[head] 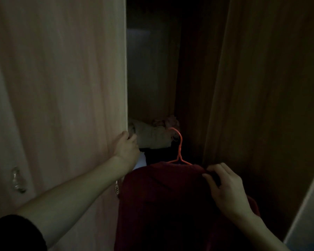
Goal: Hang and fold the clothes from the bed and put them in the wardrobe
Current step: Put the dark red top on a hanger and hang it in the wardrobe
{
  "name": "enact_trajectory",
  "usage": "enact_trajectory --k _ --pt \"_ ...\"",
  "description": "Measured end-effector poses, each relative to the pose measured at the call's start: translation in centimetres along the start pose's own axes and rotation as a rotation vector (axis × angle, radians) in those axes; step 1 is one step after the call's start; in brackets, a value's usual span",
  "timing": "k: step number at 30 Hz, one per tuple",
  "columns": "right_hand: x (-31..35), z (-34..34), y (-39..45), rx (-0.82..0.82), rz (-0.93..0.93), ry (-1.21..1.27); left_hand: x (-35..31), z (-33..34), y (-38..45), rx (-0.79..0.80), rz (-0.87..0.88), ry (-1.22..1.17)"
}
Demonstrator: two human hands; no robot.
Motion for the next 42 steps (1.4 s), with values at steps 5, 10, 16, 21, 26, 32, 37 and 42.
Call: enact_trajectory --k 5,10,16,21,26,32,37,42 --pt "-0.2 -0.8 -0.5 -0.003 -0.037 0.071 0.1 -1.7 -5.2 0.000 -0.089 -0.086" --pt "1.5 -0.3 -0.8 0.018 -0.108 0.148 0.0 -2.9 -10.3 0.100 -0.085 0.021" --pt "3.4 -0.1 -1.9 0.063 -0.113 0.242 0.7 -3.2 -16.3 0.155 -0.114 0.022" --pt "6.6 0.4 -1.9 0.076 -0.174 0.256 2.1 -4.2 -20.7 0.112 -0.142 -0.093" --pt "10.2 2.0 -1.8 0.098 -0.214 0.279 3.9 -2.9 -25.7 0.090 -0.175 -0.163" --pt "15.2 4.5 -2.0 0.106 -0.232 0.302 6.6 -0.3 -31.7 0.068 -0.190 -0.170" --pt "18.8 6.3 -2.2 0.145 -0.233 0.312 8.7 0.5 -35.1 0.062 -0.205 -0.177" --pt "21.8 7.4 -2.9 0.157 -0.258 0.328 10.5 2.3 -38.4 0.086 -0.289 -0.175"
Point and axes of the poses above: each hand's wrist, its own y-axis towards the middle knuckle, its own z-axis out of the palm, x = y × z, the point moved 5 cm from there along y, towards the middle knuckle, and after that the axes turned 4 degrees about y, right-handed, at the moved point
